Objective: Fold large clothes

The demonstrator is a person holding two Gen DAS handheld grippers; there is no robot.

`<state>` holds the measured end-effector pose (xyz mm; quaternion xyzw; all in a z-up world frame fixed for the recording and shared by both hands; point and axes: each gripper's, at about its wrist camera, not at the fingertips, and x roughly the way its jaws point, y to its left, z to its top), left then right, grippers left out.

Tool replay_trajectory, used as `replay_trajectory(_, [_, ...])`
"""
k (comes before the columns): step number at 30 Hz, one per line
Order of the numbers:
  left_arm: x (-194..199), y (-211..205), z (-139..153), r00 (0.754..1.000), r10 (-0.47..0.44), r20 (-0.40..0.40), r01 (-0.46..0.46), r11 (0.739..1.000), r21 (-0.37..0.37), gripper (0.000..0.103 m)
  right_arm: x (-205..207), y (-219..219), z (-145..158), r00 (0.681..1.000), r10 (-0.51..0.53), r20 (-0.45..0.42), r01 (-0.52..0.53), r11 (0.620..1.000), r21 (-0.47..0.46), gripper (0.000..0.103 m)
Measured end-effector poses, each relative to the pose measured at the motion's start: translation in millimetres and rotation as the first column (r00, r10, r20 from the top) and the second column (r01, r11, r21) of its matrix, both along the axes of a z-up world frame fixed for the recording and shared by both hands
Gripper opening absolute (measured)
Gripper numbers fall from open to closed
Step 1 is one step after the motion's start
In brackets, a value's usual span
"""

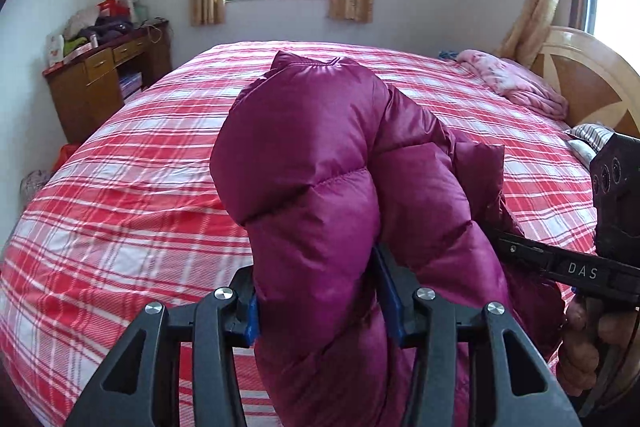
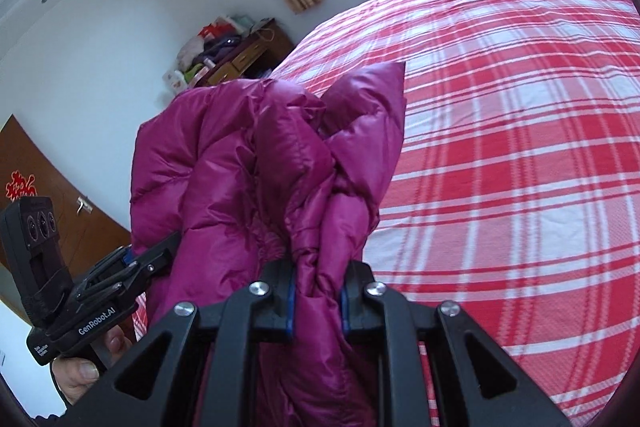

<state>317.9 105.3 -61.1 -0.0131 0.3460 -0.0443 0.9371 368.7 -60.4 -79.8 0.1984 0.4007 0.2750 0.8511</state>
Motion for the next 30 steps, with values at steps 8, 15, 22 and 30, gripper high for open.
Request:
replay_trajectory(8, [-11, 39, -6, 0.997, 0.071, -0.003, -0.071, 0.997, 0.0, 0.048, 31, 40, -13, 0.997, 0.078, -0.018, -0.078, 0.997, -0.003, 0.019])
replay_trajectory(15, [-13, 70, -17, 0.991, 0.132, -0.022, -0.132, 0.991, -0.001, 0.048, 50, 72, -27, 0.99, 0.135, -0.048, -0.136, 0.991, -0.004, 0.019])
replay_trajectory(22, [-9, 89, -33, 0.987, 0.156, -0.035, -0.156, 0.988, 0.009, 0.048, 59, 91, -41, 0.986, 0.154, -0.062, -0.156, 0.987, -0.034, 0.019])
replay_trajectory(30, [-5, 98, -61, 0.98, 0.197, -0.042, -0.195, 0.98, 0.046, 0.07, 71, 87, -62, 0.989, 0.115, -0.091, -0.123, 0.988, -0.09, 0.025])
